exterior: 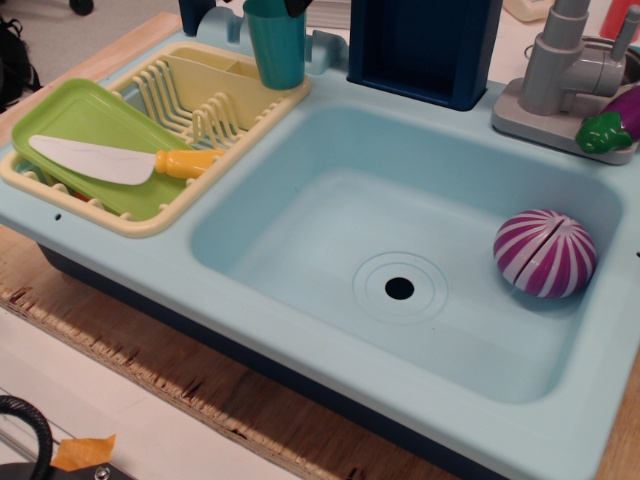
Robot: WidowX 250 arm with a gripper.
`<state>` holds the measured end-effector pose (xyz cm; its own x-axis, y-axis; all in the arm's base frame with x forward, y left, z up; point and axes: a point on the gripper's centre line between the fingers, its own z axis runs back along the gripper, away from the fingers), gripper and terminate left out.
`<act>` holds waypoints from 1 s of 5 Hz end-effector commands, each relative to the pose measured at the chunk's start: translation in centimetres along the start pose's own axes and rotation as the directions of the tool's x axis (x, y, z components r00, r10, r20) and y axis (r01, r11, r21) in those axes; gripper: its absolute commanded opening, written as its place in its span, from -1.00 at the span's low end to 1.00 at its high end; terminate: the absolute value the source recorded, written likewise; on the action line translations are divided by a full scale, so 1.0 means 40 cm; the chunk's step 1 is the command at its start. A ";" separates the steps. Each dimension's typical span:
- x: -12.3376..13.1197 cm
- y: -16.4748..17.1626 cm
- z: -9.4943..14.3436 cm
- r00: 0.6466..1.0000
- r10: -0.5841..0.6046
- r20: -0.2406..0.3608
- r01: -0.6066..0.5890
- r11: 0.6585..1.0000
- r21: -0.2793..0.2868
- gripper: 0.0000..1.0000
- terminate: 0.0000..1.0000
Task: Put cup from counter or drying rack into sink
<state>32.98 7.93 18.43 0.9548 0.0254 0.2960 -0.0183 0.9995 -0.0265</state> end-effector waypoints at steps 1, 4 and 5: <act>0.008 0.029 -0.003 1.000 0.003 0.012 -0.003 1.000 -0.001 1.00 -1.00; -0.007 0.011 -0.005 0.998 0.039 -0.044 -0.039 0.999 -0.012 -1.00 -1.00; -0.030 -0.033 0.042 0.999 0.040 0.007 -0.040 0.999 -0.036 -1.00 -1.00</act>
<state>30.61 5.08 18.90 0.9525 0.0686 0.2969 -0.0343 0.9923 -0.1191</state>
